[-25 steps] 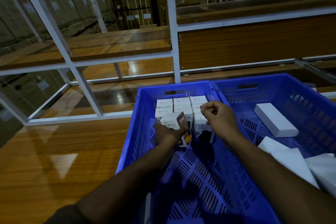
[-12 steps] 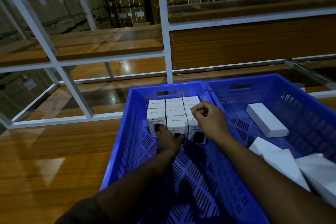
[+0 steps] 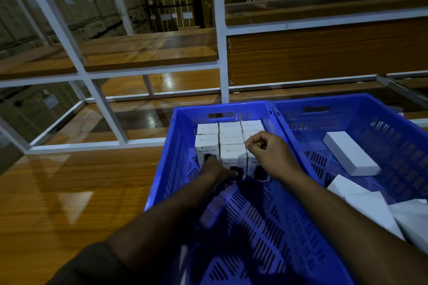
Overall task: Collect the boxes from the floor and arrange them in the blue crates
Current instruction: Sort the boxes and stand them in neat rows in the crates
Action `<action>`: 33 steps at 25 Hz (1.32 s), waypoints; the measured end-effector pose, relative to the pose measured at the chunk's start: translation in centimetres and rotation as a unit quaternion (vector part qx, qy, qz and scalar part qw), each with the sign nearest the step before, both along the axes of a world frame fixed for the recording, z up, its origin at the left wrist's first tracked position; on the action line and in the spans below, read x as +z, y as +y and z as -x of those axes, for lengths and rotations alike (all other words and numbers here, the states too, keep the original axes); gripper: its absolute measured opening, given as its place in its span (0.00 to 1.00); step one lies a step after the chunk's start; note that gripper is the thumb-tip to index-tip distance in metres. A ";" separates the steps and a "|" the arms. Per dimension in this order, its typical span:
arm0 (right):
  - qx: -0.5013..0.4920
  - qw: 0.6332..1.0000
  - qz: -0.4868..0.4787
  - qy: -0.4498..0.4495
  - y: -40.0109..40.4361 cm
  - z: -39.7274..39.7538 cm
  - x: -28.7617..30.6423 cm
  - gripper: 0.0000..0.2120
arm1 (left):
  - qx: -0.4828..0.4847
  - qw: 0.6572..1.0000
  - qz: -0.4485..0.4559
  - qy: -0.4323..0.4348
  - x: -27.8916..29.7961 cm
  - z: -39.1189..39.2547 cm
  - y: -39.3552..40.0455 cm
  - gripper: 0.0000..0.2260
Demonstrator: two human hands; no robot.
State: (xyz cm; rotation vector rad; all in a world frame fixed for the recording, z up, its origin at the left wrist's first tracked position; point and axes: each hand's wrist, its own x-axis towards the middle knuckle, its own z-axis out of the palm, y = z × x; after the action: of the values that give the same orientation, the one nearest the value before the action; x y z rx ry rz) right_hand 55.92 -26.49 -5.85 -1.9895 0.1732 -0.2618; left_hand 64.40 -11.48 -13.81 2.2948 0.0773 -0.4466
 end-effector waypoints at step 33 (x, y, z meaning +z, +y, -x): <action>0.577 0.748 0.327 0.019 12.8 7.1 -2.5 0.27 | 0.030 0.987 0.088 -0.134 5.4 2.2 7.1 0.15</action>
State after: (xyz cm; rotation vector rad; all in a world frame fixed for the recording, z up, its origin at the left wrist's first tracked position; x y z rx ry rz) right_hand 48.81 -13.70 -8.32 -2.3712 -1.2735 0.6148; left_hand 62.16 -4.40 -8.45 2.1500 -0.0266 -0.1071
